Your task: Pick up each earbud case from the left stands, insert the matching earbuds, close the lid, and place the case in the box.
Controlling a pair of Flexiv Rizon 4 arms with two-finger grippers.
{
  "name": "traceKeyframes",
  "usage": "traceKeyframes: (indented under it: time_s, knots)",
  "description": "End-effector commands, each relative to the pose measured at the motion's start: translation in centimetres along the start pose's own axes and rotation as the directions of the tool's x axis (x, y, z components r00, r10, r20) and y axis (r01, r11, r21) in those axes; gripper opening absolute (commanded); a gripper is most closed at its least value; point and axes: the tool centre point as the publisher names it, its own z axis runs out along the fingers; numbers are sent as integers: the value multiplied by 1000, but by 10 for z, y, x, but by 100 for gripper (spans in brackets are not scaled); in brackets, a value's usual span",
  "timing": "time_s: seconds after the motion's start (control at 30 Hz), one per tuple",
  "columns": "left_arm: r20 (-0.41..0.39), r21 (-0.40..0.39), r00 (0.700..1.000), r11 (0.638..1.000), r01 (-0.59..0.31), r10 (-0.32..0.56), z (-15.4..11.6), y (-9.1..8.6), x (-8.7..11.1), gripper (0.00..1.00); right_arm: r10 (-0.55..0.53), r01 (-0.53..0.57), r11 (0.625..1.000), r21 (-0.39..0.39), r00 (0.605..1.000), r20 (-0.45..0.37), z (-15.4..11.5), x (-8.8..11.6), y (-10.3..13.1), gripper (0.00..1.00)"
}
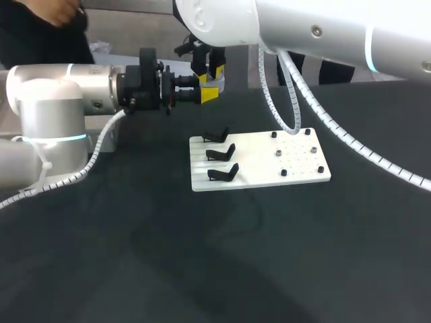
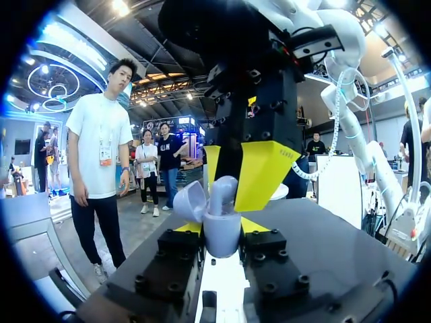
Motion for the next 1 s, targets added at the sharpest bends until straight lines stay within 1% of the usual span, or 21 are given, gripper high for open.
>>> traceKeyframes:
  time_s: [0.03,0.07,0.17,0.5,0.67,0.77,0.87,1.0]
  knots:
    - [1,2,1000,1000,-1,1,0,1,-1,0,-1,1,1000,7,1000,5,1,0,0,30]
    - [1,2,1000,1000,-1,1,0,1,-1,0,-2,2,1000,8,1000,4,1,0,0,29]
    - [1,2,1000,1000,-1,1,0,1,-1,0,-2,2,1000,11,1000,5,1,0,0,30]
    - [1,2,1000,1000,-1,1,0,1,-1,0,-2,2,1000,24,1000,10,-1,-3,0,40]
    - [1,2,1000,1000,-1,1,0,1,-1,0,19,-19,1000,23,1000,4,-4,-3,-1,40]
    - [1,2,1000,1000,-1,1,0,1,-1,0,29,-29,999,21,999,-16,-4,-3,0,41]
    - [1,2,1000,1000,-1,1,0,1,-1,0,31,-31,999,18,999,-24,0,-3,0,42]
    - [1,2,1000,1000,-1,1,0,1,-1,0,41,-41,999,20,999,-14,-1,-4,-1,40]
